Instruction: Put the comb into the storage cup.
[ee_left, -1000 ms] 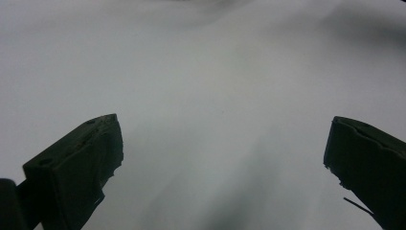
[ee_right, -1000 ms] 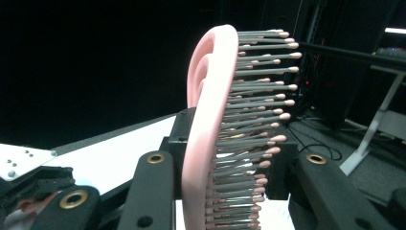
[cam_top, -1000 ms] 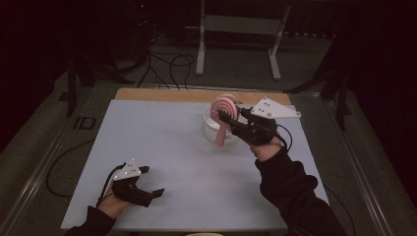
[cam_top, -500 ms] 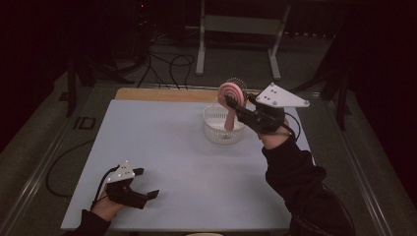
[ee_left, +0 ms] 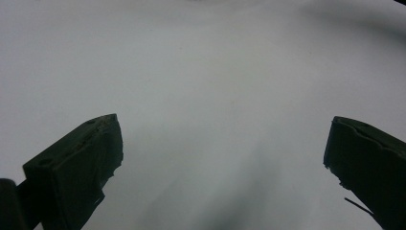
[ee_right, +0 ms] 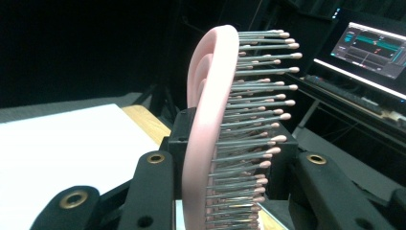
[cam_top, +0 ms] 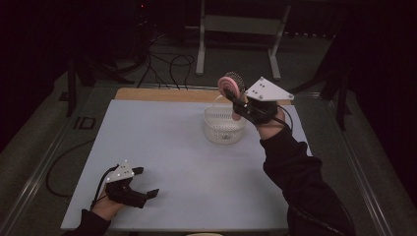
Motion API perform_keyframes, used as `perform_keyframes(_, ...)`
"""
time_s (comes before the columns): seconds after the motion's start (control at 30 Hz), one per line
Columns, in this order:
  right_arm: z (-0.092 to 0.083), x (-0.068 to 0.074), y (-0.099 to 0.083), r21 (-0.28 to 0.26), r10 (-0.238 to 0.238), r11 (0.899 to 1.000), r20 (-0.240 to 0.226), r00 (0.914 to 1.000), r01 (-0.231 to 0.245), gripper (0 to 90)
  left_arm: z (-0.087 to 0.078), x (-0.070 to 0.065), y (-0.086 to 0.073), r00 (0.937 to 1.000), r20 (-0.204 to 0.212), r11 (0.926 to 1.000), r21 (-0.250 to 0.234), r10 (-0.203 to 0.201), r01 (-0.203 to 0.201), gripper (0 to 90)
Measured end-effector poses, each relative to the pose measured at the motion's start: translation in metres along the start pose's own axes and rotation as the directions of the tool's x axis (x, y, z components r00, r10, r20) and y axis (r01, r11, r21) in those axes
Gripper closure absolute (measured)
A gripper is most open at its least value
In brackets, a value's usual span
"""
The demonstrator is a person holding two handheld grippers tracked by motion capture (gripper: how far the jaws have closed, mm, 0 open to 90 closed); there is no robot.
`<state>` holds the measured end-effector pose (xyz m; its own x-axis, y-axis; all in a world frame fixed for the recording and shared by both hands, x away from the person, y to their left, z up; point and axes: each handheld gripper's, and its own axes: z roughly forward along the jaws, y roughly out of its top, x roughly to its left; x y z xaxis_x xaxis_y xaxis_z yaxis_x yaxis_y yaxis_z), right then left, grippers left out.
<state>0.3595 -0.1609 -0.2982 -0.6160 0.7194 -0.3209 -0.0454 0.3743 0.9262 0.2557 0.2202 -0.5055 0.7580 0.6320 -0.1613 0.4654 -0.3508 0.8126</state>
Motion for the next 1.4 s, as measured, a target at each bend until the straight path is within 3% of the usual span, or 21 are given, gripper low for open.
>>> perform_keyframes(0.23, 0.019, 0.004, -0.007, 0.051, -0.085, 0.995, 0.029, 0.9959, 0.084, 64.4, -0.001, 0.0, 0.001, 1.0, 0.001, 0.9999, -0.009, 0.005, -0.005, 0.3)
perform_keyframes(0.53, 0.04, 0.014, -0.02, 0.093, -0.148, 0.985, 0.039, 0.9881, 0.144, 64.4, -0.002, 0.0, 0.001, 1.0, 0.003, 0.9999, -0.015, 0.007, -0.007, 0.3)
perform_keyframes(0.93, 0.063, 0.02, -0.044, 0.122, -0.175, 0.977, 0.006, 0.9845, 0.173, 64.4, -0.002, 0.0, 0.001, 1.0, 0.005, 0.9999, -0.014, 0.008, -0.007, 0.3)
perform_keyframes(1.4, 0.077, 0.022, -0.07, 0.139, -0.196, 0.97, -0.041, 0.9797, 0.2, 64.4, -0.003, 0.0, 0.001, 0.9999, 0.006, 0.9998, -0.017, 0.008, -0.008, 0.3)
